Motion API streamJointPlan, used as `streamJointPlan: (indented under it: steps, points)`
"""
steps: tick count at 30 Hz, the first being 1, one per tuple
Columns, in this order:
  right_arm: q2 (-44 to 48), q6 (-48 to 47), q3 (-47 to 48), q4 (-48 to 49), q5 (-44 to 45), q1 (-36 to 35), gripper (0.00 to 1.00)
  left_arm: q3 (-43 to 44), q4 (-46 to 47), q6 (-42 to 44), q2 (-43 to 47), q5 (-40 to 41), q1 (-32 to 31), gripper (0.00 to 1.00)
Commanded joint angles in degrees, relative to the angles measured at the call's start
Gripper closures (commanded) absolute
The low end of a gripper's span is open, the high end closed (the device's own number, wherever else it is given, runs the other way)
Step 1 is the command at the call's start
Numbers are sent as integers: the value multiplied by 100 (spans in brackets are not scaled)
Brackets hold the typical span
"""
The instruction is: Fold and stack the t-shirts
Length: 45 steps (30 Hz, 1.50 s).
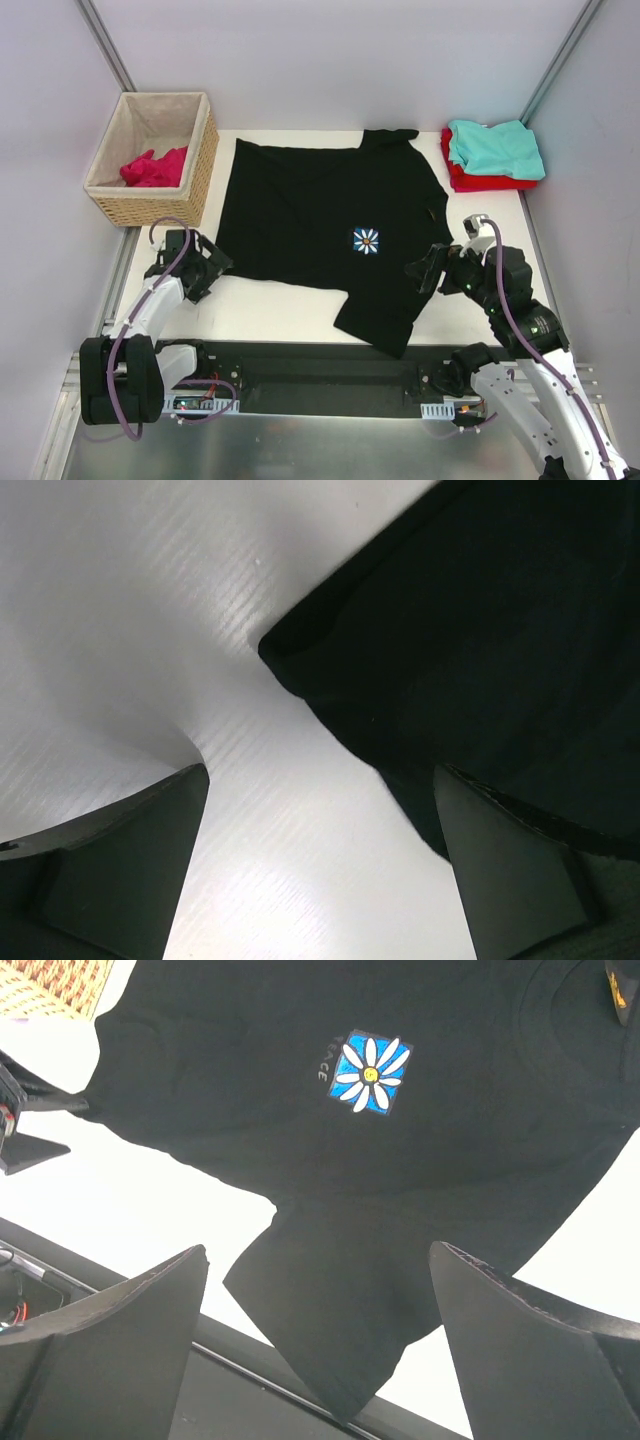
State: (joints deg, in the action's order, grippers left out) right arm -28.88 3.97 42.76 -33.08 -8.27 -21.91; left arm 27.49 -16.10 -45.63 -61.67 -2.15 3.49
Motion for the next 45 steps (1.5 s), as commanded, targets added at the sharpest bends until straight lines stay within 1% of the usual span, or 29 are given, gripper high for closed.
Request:
streamJointPlan:
  steps: [1, 5, 10, 13, 15, 16, 17, 18, 21, 23, 27, 30, 31, 32, 38, 41, 45]
  points:
    - [41, -142, 232, -32, -192, -15, 3, -129, 212, -253, -196, 338, 143, 4]
    - [23, -151, 215, -67, -227, -24, 3, -191, 370, -341, -345, 365, 275, 10]
    - [49, -115, 171, -58, -289, -32, 3, -270, 563, -394, -504, 373, 407, 14]
    - [58, -115, 127, -49, -306, -24, 3, -331, 678, -394, -583, 286, 504, 19]
    - [58, -107, 118, -58, -333, -24, 3, -375, 731, -403, -627, 268, 548, 30]
    - [58, -98, 101, -58, -342, -24, 3, -419, 766, -412, -636, 251, 565, 39]
    - [67, -98, 101, -58, -342, -15, 3, -428, 783, -403, -653, 224, 592, 52]
    - [76, -89, 92, -58, -342, -24, 3, -446, 792, -421, -679, 224, 601, 57]
    - [67, -98, 66, -76, -342, -24, 3, -507, 827, -430, -697, 233, 653, 67]
    - [67, -89, 57, -67, -359, -24, 3, -525, 845, -438, -706, 233, 680, 68]
    - [67, -63, 65, -67, -412, -24, 3, -542, 880, -438, -767, 84, 741, 76]
    - [58, -10, 48, -120, -482, -24, 3, -551, 933, -430, -820, 22, 768, 88]
    - [93, 34, 22, -146, -508, -24, 2, -551, 942, -430, -829, 13, 768, 99]
    - [128, 60, -22, -163, -517, -24, 2, -551, 942, -430, -829, -4, 768, 100]
    - [471, 402, -584, -488, -87, -24, 2, -578, 1038, -438, -820, -101, 776, 100]
    - [489, 666, -979, -717, -218, -24, 1, -578, 1056, -430, -803, -154, 776, 100]
    - [804, 1403, -1472, -779, -464, -24, 1, -578, 1082, -430, -741, -242, 785, 100]
